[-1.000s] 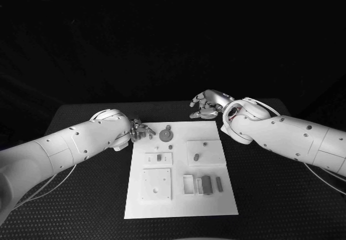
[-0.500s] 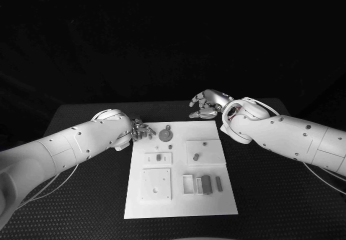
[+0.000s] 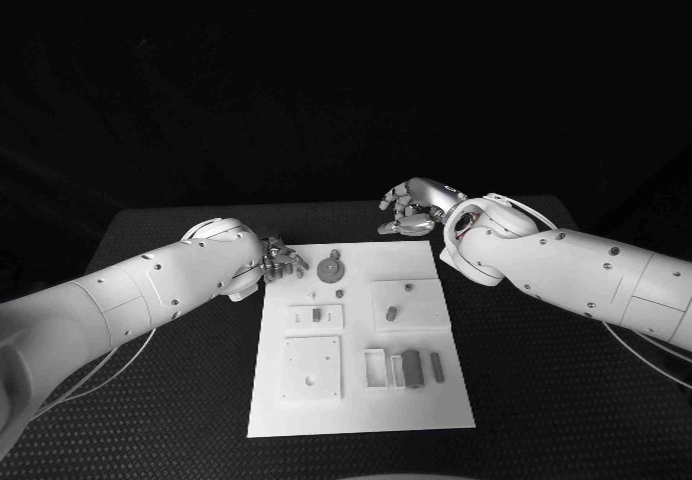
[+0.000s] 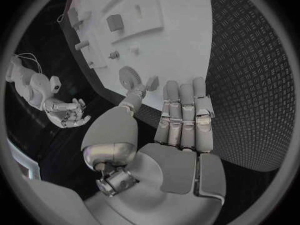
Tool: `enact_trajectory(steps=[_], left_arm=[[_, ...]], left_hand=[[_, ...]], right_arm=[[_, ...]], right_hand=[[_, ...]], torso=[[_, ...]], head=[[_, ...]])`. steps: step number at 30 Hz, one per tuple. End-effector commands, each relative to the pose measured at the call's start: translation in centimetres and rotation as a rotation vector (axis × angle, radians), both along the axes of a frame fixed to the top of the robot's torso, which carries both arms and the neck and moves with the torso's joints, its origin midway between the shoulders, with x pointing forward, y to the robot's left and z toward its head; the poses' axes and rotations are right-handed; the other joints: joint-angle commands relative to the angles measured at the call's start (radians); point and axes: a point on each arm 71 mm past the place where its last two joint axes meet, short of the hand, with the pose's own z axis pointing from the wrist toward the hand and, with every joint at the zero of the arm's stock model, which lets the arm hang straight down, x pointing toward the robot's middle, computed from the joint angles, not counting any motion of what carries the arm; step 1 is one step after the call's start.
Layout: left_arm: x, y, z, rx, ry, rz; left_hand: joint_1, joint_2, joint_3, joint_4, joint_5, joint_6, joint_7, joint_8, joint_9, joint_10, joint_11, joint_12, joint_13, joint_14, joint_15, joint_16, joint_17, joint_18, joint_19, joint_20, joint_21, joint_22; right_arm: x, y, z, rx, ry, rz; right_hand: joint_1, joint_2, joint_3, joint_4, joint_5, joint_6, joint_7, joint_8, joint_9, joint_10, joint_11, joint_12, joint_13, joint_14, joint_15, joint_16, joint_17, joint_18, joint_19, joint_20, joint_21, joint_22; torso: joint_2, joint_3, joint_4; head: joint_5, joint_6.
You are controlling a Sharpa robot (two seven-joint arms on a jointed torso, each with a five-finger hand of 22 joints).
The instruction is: Assemble the parts on the task board
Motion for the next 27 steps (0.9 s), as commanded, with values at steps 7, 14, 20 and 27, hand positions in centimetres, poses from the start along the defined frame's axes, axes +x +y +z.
enact_trajectory(steps=[7, 14, 20, 27], left_arm=[[-0.32, -0.19, -0.64, 0.003, 0.026, -0.019], [-0.41, -0.22, -0.68, -0.004, 0.028, -0.018], [-0.49, -0.27, -0.74, -0.006, 0.027, -0.018], [-0.46, 0.01, -0.74, -0.003, 0.022, -0.005]], left_hand=[[0.010, 0.027, 0.001, -0.027, -0.001, 0.009, -0.001, 0.000, 0.001, 0.002, -0.006, 0.000, 0.000, -0.001, 0.002, 0.003, 0.001, -0.001, 0.007, 0.004, -0.007, 0.005], [0.035, -0.015, 0.088, 0.009, -0.005, 0.014, -0.001, 0.004, 0.002, 0.006, -0.006, -0.001, -0.001, 0.001, 0.003, 0.003, 0.001, -0.002, 0.015, 0.005, -0.010, 0.007], [0.041, -0.017, 0.101, 0.009, -0.005, 0.016, -0.002, 0.007, 0.004, 0.007, -0.006, -0.001, 0.000, 0.001, 0.003, 0.004, 0.002, -0.002, 0.016, 0.005, -0.010, 0.011], [0.061, -0.003, 0.120, 0.000, -0.004, 0.022, -0.005, 0.012, 0.006, 0.012, -0.009, 0.002, 0.001, 0.005, 0.002, 0.007, 0.003, -0.001, 0.019, 0.004, -0.009, 0.016]], right_arm=[[0.32, 0.13, -0.42, 0.030, 0.049, 0.023], [0.60, -0.17, -0.56, 0.043, 0.056, 0.014], [0.72, -0.30, -0.71, 0.048, 0.062, 0.008], [0.78, -0.44, -0.78, 0.048, 0.064, 0.002]], right_hand=[[-0.017, 0.032, -0.004, -0.030, -0.001, -0.006, 0.035, 0.024, 0.012, 0.018, 0.035, -0.319, -0.312, -0.097, 0.108, -0.385, -0.155, -0.072, -0.202, 0.067, -0.190, -0.085], [-0.008, 0.041, -0.017, -0.041, -0.001, -0.010, 0.036, 0.033, 0.011, 0.023, 0.055, -0.418, -0.421, -0.165, 0.162, -0.519, -0.208, -0.104, -0.311, 0.092, -0.273, -0.107], [-0.001, 0.042, -0.028, -0.039, -0.002, -0.011, 0.036, 0.038, 0.007, 0.039, 0.061, -0.459, -0.478, -0.171, 0.173, -0.560, -0.220, -0.112, -0.336, 0.096, -0.287, -0.092], [0.000, 0.039, -0.032, -0.036, -0.002, -0.016, 0.038, 0.037, 0.003, 0.046, 0.063, -0.471, -0.498, -0.171, 0.175, -0.573, -0.222, -0.114, -0.342, 0.097, -0.293, -0.086]], torso=[[0.000, -0.0001, 0.0011], [0.000, -0.0007, 0.0008], [0.000, -0.0003, 0.0006], [0.000, -0.0004, 0.0001]], head=[[0.002, -0.002], [0.002, -0.003], [0.002, -0.003], [0.002, -0.005]])
